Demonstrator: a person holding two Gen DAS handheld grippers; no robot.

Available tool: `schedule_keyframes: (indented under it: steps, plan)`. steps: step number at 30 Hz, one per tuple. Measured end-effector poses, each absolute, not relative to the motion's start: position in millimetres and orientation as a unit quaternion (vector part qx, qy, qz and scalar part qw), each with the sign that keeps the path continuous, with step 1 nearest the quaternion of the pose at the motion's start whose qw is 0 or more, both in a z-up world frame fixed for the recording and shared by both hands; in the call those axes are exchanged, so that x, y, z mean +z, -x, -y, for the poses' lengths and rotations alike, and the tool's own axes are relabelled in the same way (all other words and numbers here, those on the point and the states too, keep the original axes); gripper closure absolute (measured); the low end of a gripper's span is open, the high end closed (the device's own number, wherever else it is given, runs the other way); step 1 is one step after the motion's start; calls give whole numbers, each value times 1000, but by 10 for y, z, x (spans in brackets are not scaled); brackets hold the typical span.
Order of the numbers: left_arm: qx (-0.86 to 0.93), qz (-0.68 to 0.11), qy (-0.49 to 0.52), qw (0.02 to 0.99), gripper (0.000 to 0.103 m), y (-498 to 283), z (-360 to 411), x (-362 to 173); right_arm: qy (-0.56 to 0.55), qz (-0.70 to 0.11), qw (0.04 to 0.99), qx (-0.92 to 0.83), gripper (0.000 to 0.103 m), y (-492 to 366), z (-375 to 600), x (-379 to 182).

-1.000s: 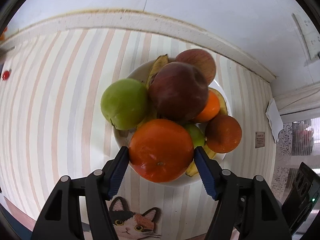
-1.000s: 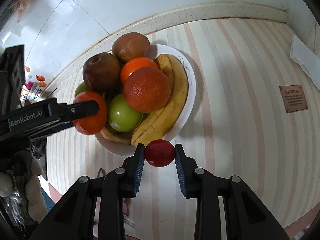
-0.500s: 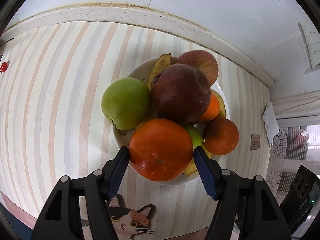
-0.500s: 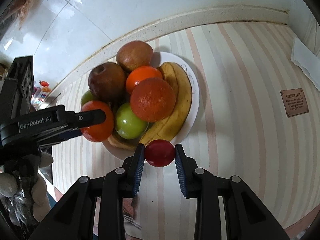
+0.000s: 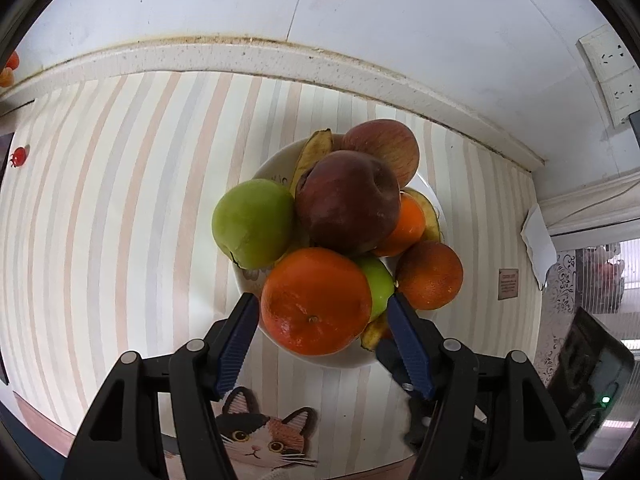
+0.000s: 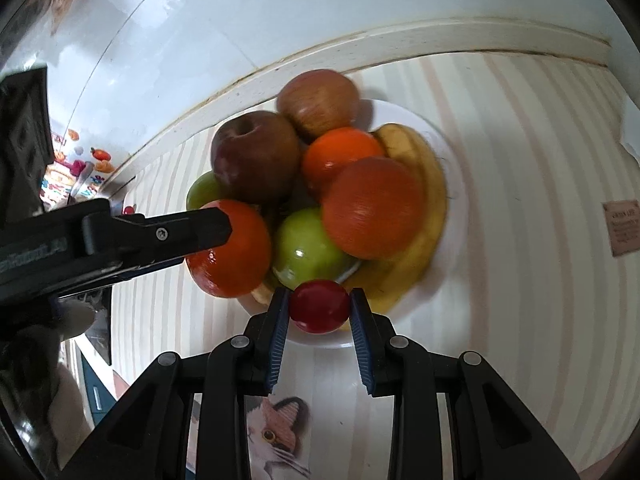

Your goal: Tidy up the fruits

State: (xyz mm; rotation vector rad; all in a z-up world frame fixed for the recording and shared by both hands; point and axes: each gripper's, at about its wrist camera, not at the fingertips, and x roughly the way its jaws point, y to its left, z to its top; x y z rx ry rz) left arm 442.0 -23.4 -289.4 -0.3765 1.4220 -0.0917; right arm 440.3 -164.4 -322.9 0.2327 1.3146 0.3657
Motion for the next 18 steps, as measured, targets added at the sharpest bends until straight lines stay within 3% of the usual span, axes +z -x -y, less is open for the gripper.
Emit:
schedule_keyframes:
  steps: [3,6,8,10,14,18]
  plan:
    - [-43,-646,170,743,36,-4413,218,-2870,-98,-610,768,170,70,-4427,1545,-3298]
    - [-37,-640,157,752,19,-4400,201,-2804,-97,-610,768,167,68,-4433,1518,-3330]
    - [-30,-636,148,757,16,-4394,186,-2763,-100,-607,771,163,59,-4424,1529,-3320]
    - [-26,-630,142,763,14,-4383,162,-2705,-106,-605,773,160,42,-4403,1557,-3288]
    - [-21,-618,133,774,13,-4314,106,-2602,-119,-599,778,152,38,-4367,1697,-3195]
    - [-2,-604,107,790,13,-4119,49,-2532,-109,-595,786,128,20,-4283,1856,-3053]
